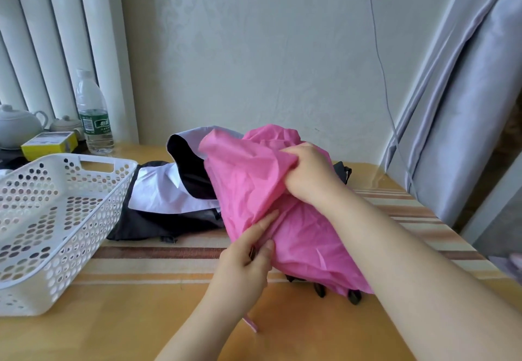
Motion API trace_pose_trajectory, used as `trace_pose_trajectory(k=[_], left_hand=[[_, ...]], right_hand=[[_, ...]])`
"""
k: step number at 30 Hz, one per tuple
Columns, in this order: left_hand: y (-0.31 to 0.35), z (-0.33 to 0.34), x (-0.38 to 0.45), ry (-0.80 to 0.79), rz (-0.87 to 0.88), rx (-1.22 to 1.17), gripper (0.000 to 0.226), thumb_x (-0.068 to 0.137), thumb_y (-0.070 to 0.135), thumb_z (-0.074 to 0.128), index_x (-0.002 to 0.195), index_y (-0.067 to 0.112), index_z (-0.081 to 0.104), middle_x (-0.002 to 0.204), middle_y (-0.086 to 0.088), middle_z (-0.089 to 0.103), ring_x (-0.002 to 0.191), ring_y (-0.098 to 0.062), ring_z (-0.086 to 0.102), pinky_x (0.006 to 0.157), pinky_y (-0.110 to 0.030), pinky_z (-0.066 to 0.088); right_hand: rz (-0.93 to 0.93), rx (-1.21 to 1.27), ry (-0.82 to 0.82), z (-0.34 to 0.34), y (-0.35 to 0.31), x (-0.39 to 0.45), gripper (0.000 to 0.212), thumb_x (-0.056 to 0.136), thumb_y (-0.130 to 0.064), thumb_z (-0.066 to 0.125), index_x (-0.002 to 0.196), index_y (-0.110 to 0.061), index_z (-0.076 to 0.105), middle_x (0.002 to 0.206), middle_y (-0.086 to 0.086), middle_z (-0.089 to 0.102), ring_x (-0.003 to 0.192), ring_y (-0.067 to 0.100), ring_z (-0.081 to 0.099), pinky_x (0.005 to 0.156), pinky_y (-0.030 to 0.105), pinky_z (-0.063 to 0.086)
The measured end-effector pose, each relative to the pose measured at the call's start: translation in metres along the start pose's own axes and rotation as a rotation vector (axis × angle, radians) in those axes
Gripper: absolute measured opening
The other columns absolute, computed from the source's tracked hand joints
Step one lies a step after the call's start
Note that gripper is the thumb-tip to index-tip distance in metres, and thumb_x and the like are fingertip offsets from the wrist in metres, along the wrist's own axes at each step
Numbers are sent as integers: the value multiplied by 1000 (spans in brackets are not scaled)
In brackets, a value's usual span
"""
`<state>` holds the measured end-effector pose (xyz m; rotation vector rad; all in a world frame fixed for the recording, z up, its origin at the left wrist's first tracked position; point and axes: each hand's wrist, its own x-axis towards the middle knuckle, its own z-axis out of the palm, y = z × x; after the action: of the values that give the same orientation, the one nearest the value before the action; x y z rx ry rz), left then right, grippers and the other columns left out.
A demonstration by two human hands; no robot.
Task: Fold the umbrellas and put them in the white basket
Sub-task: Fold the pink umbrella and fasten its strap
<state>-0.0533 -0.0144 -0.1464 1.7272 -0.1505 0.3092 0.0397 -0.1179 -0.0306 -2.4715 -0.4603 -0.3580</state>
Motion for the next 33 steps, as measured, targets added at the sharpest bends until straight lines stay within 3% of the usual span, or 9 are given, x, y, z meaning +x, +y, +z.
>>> trace_pose_trajectory(k=[4, 7, 9, 13, 15, 18, 22, 27, 33], left_hand=[[5, -1, -1, -10, -46, -178, 37, 96, 8, 51, 103, 44, 59, 50, 1, 46, 44, -16, 46, 47, -25, 43], [8, -2, -3, -20, -64, -267, 34, 95, 7, 53, 107, 38, 46, 51, -4, 45, 43, -17, 44, 44, -23, 40], [8, -3, -3, -19, -78, -321, 56, 94, 4, 54, 126, 48, 38, 49, -4, 45, 43, -18, 44, 43, -23, 39], [6, -8, 1, 28, -129, -496, 92, 93, -2, 52, 138, 65, 9, 48, -5, 43, 41, -19, 41, 43, -26, 33], [5, -10, 3, 48, -155, -569, 85, 92, -3, 52, 141, 57, 19, 46, -6, 42, 41, -19, 41, 41, -26, 34], [4, -10, 5, 67, -178, -601, 82, 83, 13, 70, 140, 54, 28, 53, -11, 48, 46, -21, 44, 51, -29, 25], [5, -5, 4, 109, -190, -638, 63, 83, 45, 66, 135, 57, 32, 59, -5, 57, 47, -19, 46, 57, -32, 21], [0, 1, 4, 133, -222, -650, 58, 89, 32, 57, 141, 45, 33, 61, -15, 52, 46, -19, 45, 47, -28, 35], [-1, 0, 4, 133, -134, -478, 36, 95, 16, 58, 130, 22, 52, 47, -4, 40, 41, -16, 39, 48, -29, 30]], right_hand=[[8, 12, 148, -13, 17, -5, 20, 86, -3, 52, 87, -16, 68, 81, -3, 54, 70, 13, 48, 57, 25, 27], [122, 144, 145, -13, 29, -5, 13, 81, -6, 51, 77, -16, 59, 66, -4, 58, 65, 18, 57, 61, 31, 48], [212, 260, 121, -11, 33, -5, 12, 78, -13, 50, 78, -17, 61, 73, 6, 66, 69, 28, 65, 66, 46, 58], [307, 514, 90, -14, 34, -16, 33, 87, 5, 43, 84, -18, 66, 90, 11, 69, 77, 24, 66, 69, 40, 60], [270, 483, 125, -20, 35, -30, 36, 83, 9, 41, 90, -16, 67, 90, 8, 70, 80, 24, 68, 74, 44, 59], [325, 526, 206, -24, 41, -56, 31, 92, 7, 40, 95, -13, 63, 85, 9, 66, 56, 12, 64, 55, 29, 56], [513, 908, 187, -8, 53, -82, 26, 100, 3, 38, 105, -9, 60, 88, 10, 67, 58, 14, 68, 56, 26, 56], [487, 1429, 263, -2, 58, -98, 47, 98, 12, 27, 117, -20, 57, 109, 8, 71, 91, 16, 72, 77, 28, 59], [517, 1428, 127, 0, 65, -115, 53, 91, 20, 35, 125, -16, 54, 117, 10, 69, 105, 21, 68, 86, 33, 56]])
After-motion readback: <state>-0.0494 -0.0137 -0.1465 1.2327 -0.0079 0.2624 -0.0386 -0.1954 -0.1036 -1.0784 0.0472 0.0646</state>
